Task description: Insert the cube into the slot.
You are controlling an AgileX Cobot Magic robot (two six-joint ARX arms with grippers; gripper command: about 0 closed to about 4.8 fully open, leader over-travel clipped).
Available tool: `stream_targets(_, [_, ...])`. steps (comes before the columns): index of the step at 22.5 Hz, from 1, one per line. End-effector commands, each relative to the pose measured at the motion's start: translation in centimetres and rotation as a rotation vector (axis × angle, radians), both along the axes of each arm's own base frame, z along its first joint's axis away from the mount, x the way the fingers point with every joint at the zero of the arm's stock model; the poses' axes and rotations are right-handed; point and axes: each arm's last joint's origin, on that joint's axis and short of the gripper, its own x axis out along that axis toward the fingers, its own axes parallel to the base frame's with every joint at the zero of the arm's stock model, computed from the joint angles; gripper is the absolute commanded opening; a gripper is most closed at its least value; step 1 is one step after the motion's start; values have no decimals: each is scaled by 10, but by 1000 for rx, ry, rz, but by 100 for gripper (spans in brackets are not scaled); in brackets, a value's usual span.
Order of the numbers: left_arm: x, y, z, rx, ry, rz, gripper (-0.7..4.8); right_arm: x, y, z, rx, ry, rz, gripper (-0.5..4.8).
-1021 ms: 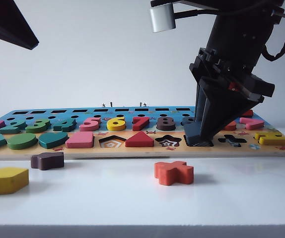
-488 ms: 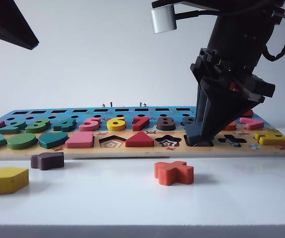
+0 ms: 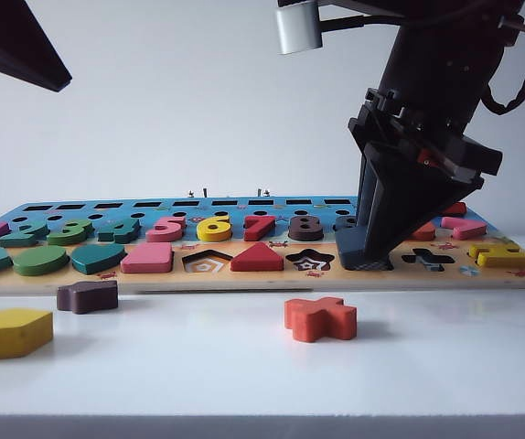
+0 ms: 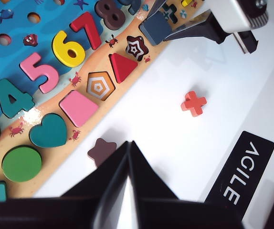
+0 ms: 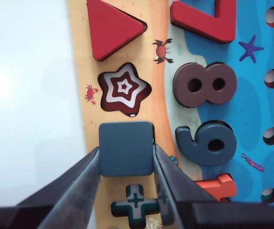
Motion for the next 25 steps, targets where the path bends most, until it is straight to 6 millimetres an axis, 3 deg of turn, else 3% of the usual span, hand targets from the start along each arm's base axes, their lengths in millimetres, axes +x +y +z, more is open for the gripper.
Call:
stream_targets(1, [1, -1, 2, -11, -11, -8, 17, 0, 1, 1, 8, -2, 0, 132])
stream_targets(9, [1, -1, 2, -11, -10, -8, 17, 1, 0, 1, -15, -23, -17, 141])
stream_targets(17, [0, -1, 2, -16, -7, -14, 17, 1, 0, 1, -12, -20, -20, 252])
stream_targets(25, [0, -1, 2, -33, 2, -32, 17, 0, 0, 4, 9, -25, -43, 285])
